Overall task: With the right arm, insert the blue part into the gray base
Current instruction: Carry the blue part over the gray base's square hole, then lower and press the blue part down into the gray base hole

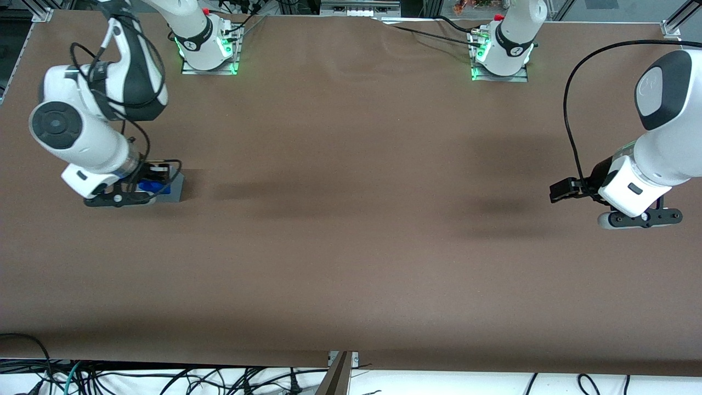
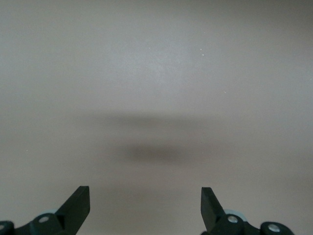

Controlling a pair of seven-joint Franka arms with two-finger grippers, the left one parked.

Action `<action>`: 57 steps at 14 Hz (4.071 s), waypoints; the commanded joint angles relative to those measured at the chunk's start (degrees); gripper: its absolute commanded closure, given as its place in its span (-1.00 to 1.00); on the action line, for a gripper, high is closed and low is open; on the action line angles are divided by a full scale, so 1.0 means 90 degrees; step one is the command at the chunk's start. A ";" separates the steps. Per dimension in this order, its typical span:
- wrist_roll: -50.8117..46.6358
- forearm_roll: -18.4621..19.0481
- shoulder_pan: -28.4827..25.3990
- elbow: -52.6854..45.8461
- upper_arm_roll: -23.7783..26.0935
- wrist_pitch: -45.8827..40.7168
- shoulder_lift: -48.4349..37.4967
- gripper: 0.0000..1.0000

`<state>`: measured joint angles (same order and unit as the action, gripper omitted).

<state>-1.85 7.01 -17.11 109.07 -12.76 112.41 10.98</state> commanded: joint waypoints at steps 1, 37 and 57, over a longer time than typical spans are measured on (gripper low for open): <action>0.0410 -0.0231 -0.0033 0.0292 -0.0310 -0.0030 -0.0136 0.75; 0.1162 -0.0720 -0.0023 0.2032 -0.1014 0.2011 -0.0303 0.74; 0.1162 -0.0896 -0.0023 0.2081 -0.0985 0.1992 -0.0283 0.74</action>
<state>7.84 0.17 -17.25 126.08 -21.68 129.77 9.34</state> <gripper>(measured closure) 0.498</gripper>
